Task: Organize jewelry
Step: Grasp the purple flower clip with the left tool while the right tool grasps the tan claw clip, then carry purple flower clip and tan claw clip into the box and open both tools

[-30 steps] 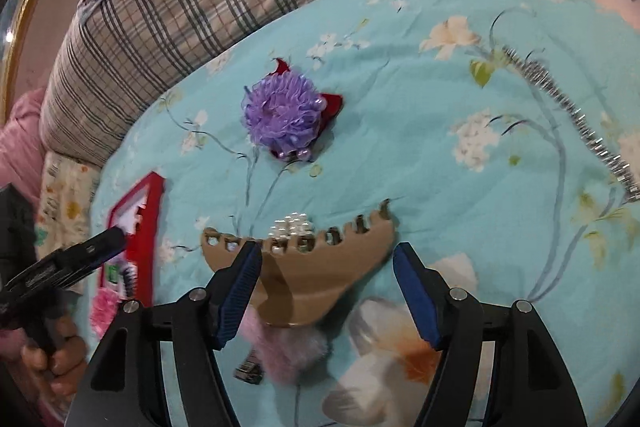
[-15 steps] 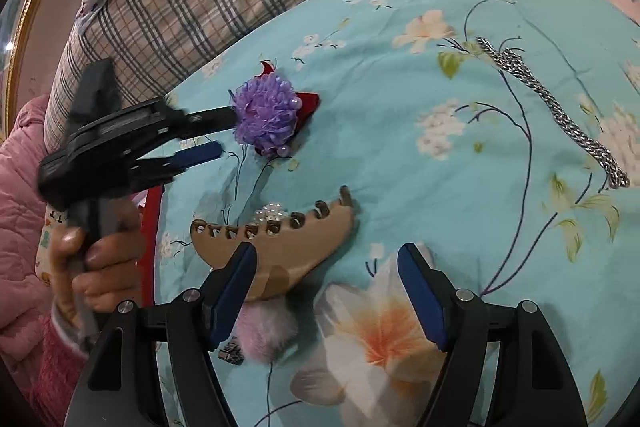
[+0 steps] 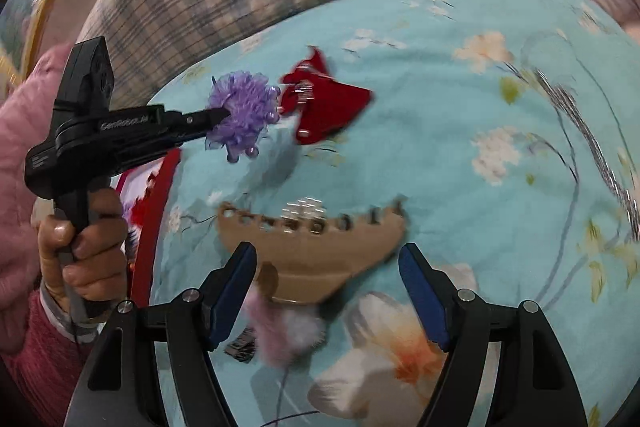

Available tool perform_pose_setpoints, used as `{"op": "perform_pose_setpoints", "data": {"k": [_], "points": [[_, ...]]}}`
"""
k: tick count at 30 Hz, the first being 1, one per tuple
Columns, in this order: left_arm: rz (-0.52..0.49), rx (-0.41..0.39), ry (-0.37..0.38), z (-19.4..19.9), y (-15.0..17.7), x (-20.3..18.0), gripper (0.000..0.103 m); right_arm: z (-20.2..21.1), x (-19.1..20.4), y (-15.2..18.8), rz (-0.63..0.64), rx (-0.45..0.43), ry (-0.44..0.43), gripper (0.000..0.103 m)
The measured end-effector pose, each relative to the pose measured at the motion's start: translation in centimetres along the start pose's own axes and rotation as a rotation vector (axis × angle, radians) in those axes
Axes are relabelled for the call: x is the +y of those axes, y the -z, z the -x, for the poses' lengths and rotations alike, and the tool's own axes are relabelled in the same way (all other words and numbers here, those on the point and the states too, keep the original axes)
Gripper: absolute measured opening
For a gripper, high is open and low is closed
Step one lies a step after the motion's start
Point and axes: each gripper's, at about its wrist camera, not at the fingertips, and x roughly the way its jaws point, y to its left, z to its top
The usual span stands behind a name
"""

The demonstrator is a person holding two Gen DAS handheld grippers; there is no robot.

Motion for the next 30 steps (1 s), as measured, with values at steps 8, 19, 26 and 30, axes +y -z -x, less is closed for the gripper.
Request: {"op": "perform_pose_setpoints", "data": {"k": [8, 19, 26, 30], "points": [[0.062, 0.028, -0.012, 2.0, 4.6, 2.1, 0.008, -1.3, 4.2, -0.8, 0.311, 0.043, 0.026, 0.084], [0.136, 0.020, -0.018, 4.0, 7.2, 3.7, 0.008, -3.1, 1.9, -2.8, 0.249, 0.060, 0.061, 0.068], [0.152, 0.003, -0.010, 5.4, 7.7, 4.0, 0.008, -4.3, 2.2, -3.5, 0.255, 0.084, 0.060, 0.070], [0.153, -0.012, -0.012, 6.3, 7.9, 4.2, 0.008, -4.4, 2.2, -3.5, 0.255, 0.087, 0.065, 0.066]]}}
